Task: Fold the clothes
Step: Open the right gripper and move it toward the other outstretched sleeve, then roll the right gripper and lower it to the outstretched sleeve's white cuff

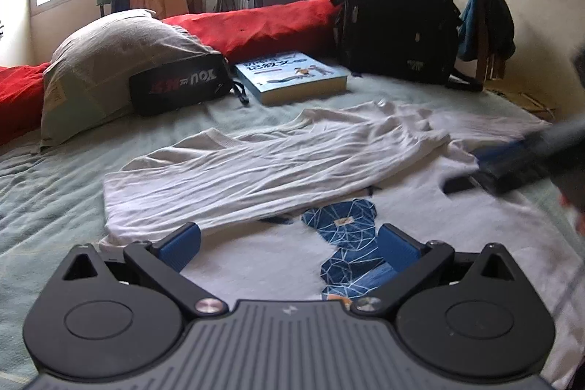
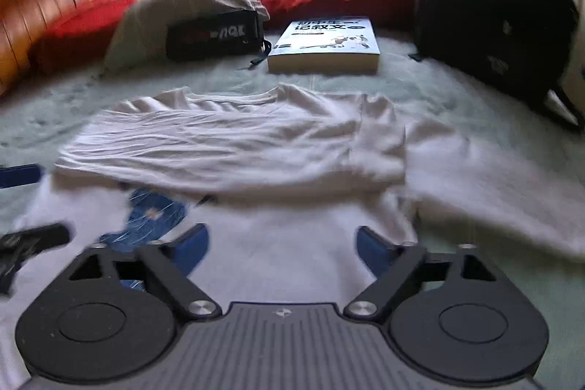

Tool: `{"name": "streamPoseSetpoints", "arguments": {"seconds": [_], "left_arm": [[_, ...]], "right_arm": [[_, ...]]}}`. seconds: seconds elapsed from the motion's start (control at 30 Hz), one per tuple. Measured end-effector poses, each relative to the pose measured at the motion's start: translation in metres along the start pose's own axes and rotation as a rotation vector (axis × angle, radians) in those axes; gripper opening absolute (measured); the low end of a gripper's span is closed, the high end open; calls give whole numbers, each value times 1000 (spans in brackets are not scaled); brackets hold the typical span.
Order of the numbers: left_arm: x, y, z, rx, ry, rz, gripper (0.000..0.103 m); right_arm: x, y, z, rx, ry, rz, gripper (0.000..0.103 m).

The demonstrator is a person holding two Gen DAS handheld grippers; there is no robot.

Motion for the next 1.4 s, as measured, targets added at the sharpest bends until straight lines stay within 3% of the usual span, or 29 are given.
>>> {"name": "streamPoseSetpoints", "arguments": {"seconds": [0.23, 0.4, 0.6, 0.7, 0.8, 0.9, 1.17, 1.4], "left_arm": [[0, 9, 7, -5, -24, 19, 102], [2, 15, 14, -24, -36, 35, 102], [-3, 11, 30, -53, -78, 22, 102], [-5, 10, 40, -117, -83, 9, 102], [-8, 9, 51, -186, -90, -2, 102], [-11, 5, 59, -212, -104, -14, 102], [-20, -19, 54, -173, -85, -76, 102], [-24, -29, 50, -148, -79, -106, 102]], "right_arm": [[-61, 12, -11, -45, -21, -59, 103], [-64, 38, 1, -43, -43, -10, 103], [-58, 73, 87, -98, -244, 185, 103], [-66, 86, 136, -159, -323, 259, 103], [-79, 90, 188, -208, -484, 259, 103], [-85, 86, 226, -203, -585, 262, 103], [-81, 42, 285, -89, -763, 324, 103], [-72, 27, 307, -104, -771, 416, 103]]}}
Point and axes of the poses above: each gripper's, at about its wrist camera, not at the fingertips, and y roughly against the way its jaws point, z to its right, x to its top, the point moved 8 cm from there along -y, roughly the way its jaws point, and after that the axes turned 5 degrees about y, right-handed, at the moved point
